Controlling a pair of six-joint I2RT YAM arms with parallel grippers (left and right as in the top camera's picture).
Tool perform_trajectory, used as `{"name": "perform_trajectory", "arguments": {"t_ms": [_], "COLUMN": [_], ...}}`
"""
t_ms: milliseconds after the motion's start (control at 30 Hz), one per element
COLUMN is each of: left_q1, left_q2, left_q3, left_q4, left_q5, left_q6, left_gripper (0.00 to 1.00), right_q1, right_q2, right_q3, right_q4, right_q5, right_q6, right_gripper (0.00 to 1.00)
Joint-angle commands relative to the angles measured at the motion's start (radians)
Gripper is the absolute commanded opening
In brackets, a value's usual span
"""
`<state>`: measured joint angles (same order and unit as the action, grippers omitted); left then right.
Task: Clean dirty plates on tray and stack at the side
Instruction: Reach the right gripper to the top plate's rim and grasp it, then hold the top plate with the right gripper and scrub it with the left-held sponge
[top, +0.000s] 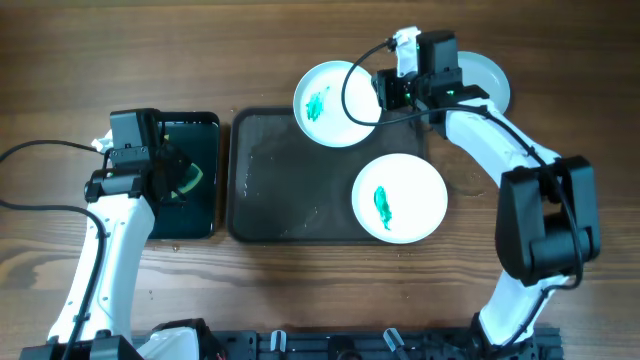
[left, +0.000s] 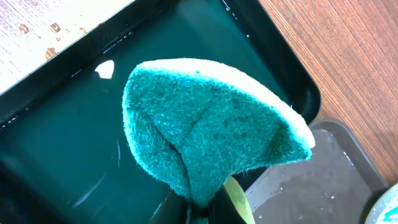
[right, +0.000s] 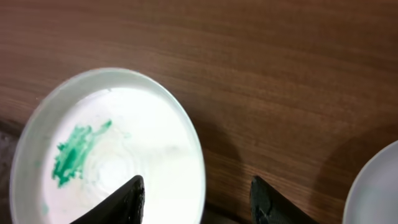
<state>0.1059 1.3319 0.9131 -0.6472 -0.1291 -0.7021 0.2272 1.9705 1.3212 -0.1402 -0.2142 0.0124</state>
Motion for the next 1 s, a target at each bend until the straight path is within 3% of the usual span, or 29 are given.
{"name": "perform_trajectory", "arguments": {"t_ms": [0, 267, 333, 600, 633, 700, 733, 800, 867, 967], "left_q1": [0.006, 0.006, 0.006, 0.006, 0.006, 0.006, 0.006, 0.006, 0.006, 0.006], "left_q2": [-0.009, -0.009, -0.009, -0.009, -0.009, -0.009, -0.009, -0.009, -0.009, -0.009], "left_q3": [-0.006, -0.006, -0.006, -0.006, -0.006, -0.006, -0.006, -0.006, -0.006, -0.006], "left_q4": [0.008, 0.011, 0.011, 0.011, 0.011, 0.011, 0.011, 0.011, 0.010, 0.011], "left_q5": [0.002, 0.002, 0.002, 0.003, 0.002, 0.002, 0.002, 0.003, 0.002, 0.003], "left_q6": [-0.013, -0.013, -0.013, -0.013, -0.013, -0.013, -0.013, -0.013, -0.013, -0.013], "left_gripper": [0.04, 0.04, 0.04, 0.04, 0.04, 0.04, 0.04, 0.04, 0.04, 0.04], "right_q1": [0.000, 0.006, 0.006, 0.006, 0.006, 0.006, 0.006, 0.006, 0.006, 0.006], "right_q2": [0.090, 0.121, 0.121, 0.159, 0.166, 0.166, 0.162, 0.153, 0.138, 0.105], "right_q3": [0.008, 0.008, 0.008, 0.008, 0.008, 0.008, 0.008, 0.008, 0.008, 0.008], "right_q4": [0.001, 0.038, 0.040, 0.046, 0.046, 0.051, 0.058, 0.066, 0.062, 0.045], "right_q5": [-0.071, -0.075, -0.076, -0.076, -0.075, -0.076, -0.086, -0.137, -0.185, -0.230], "right_q6": [-0.065, -0.066, -0.065, -0.064, -0.064, -0.064, -0.062, -0.062, -0.056, -0.003], "right_gripper": [0.58, 0.54, 0.49, 0.50, 0.48, 0.35, 0.24, 0.18, 0.04, 0.05]}}
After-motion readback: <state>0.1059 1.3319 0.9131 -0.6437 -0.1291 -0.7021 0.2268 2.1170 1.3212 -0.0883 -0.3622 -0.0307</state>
